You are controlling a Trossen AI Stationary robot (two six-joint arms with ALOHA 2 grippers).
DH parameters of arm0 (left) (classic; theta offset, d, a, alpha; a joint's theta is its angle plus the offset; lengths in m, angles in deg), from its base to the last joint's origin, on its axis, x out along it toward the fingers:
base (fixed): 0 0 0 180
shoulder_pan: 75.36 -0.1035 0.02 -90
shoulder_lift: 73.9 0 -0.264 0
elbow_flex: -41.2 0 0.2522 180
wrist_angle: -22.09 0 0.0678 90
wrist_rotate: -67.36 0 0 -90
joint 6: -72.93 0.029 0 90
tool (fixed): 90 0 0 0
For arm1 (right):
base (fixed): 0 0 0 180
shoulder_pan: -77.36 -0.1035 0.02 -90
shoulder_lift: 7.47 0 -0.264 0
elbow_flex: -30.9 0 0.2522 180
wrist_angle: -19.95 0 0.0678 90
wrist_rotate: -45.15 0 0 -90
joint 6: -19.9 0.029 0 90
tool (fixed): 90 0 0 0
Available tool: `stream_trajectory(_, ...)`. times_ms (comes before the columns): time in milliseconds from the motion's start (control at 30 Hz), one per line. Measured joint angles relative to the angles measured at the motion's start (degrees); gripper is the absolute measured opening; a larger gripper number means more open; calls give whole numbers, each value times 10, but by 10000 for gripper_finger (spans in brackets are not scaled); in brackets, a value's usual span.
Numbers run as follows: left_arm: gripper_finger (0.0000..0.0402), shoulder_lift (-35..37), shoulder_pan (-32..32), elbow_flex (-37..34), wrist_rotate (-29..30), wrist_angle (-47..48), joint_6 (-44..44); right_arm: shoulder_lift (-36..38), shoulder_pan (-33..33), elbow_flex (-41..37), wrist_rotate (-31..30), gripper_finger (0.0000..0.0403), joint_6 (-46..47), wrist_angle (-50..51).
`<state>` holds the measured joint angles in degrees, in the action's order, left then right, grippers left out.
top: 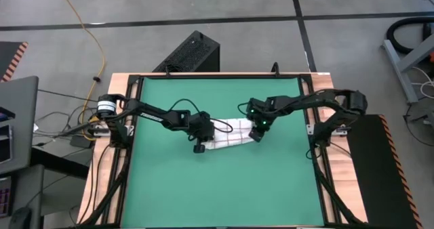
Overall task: Roll towel into tight, uniform cylinder
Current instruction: Roll the white patterned towel
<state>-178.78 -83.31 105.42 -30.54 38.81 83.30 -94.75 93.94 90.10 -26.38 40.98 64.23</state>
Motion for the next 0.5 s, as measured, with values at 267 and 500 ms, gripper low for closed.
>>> stream_trajectory(267,0,0,-6,-1,-9,0,5,104,-45,1,-14,126,-150,-36)
stream_trajectory(500,0,0,-6,-2,-14,-5,-1,153,-124,1,-118,123,-205,-23)
